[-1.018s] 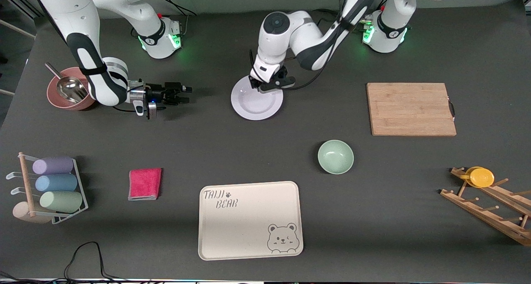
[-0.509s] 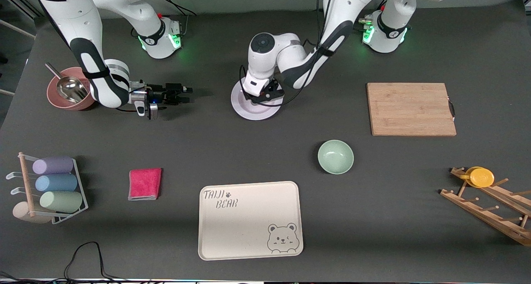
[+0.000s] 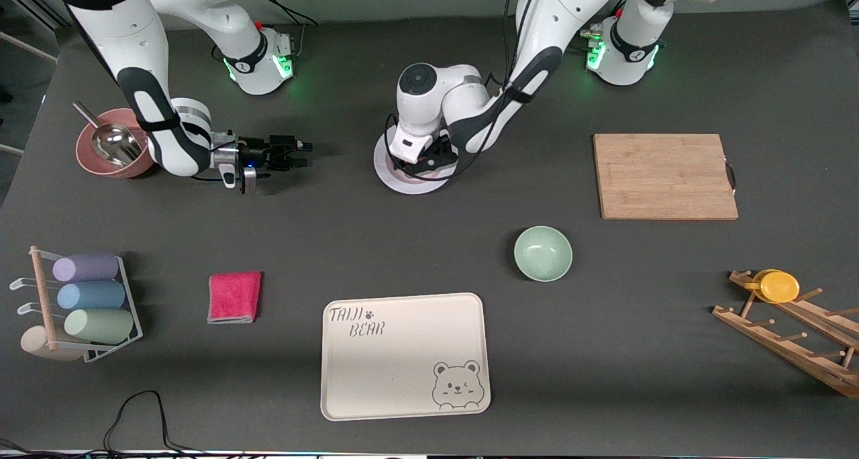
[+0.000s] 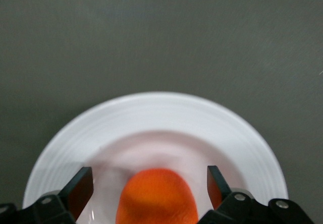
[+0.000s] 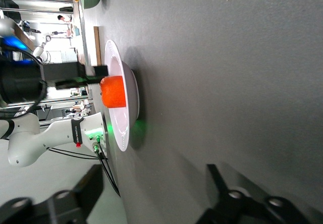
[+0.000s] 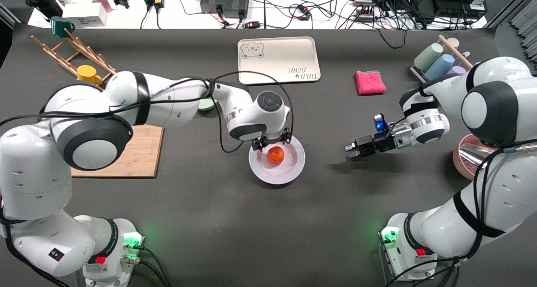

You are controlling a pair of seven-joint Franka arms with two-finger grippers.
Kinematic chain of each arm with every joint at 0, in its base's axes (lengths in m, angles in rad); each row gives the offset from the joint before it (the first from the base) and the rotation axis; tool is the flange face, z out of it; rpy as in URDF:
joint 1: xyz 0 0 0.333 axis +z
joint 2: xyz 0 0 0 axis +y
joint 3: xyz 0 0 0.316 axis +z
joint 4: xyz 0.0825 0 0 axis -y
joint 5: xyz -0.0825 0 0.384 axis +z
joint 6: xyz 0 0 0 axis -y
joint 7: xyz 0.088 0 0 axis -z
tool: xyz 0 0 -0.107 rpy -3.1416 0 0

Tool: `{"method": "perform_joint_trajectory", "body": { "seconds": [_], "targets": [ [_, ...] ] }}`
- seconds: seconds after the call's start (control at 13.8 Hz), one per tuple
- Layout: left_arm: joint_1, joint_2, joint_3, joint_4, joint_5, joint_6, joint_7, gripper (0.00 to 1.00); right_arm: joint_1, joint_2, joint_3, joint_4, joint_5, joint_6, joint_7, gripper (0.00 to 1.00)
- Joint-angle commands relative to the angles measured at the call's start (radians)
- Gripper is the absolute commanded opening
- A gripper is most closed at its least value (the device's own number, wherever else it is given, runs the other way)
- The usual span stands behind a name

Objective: Place orange and plate with both arms
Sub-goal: 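Lower the orange onto the plate and open the left gripper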

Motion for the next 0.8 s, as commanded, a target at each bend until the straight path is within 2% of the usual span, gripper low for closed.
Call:
{"method": "perform_joint_trajectory", "body": {
  "seconds": [0.0, 0.07, 0.29, 0.44, 0.58, 0.73],
  "targets": [
    [0.074, -0.066, -0.005, 0.064, 0.007, -0.148, 0.174, 1.0, 0.005, 0.019, -0.007, 0.013, 0.027, -0.018, -0.033, 0.69],
    [0.112, -0.089, -0.014, 0.09, -0.001, -0.22, 0.257, 1.0, 0.005, 0.019, -0.007, 0.013, 0.027, -0.018, -0.033, 0.61],
    [0.233, -0.178, -0.035, 0.177, -0.13, -0.406, 0.539, 1.0, 0.005, 0.019, -0.007, 0.013, 0.027, -0.018, -0.033, 0.43],
    [0.318, -0.262, -0.032, 0.198, -0.201, -0.488, 0.691, 1.0, 0.004, 0.019, -0.007, 0.013, 0.027, -0.018, -0.034, 0.4],
    [0.417, -0.336, -0.034, 0.198, -0.246, -0.548, 0.845, 1.0, 0.005, 0.019, -0.004, 0.013, 0.027, -0.018, -0.034, 0.32],
    [0.537, -0.399, -0.029, 0.204, -0.322, -0.639, 1.053, 1.0, 0.005, 0.021, -0.004, 0.015, 0.027, -0.018, -0.036, 0.33]
  ]
}}
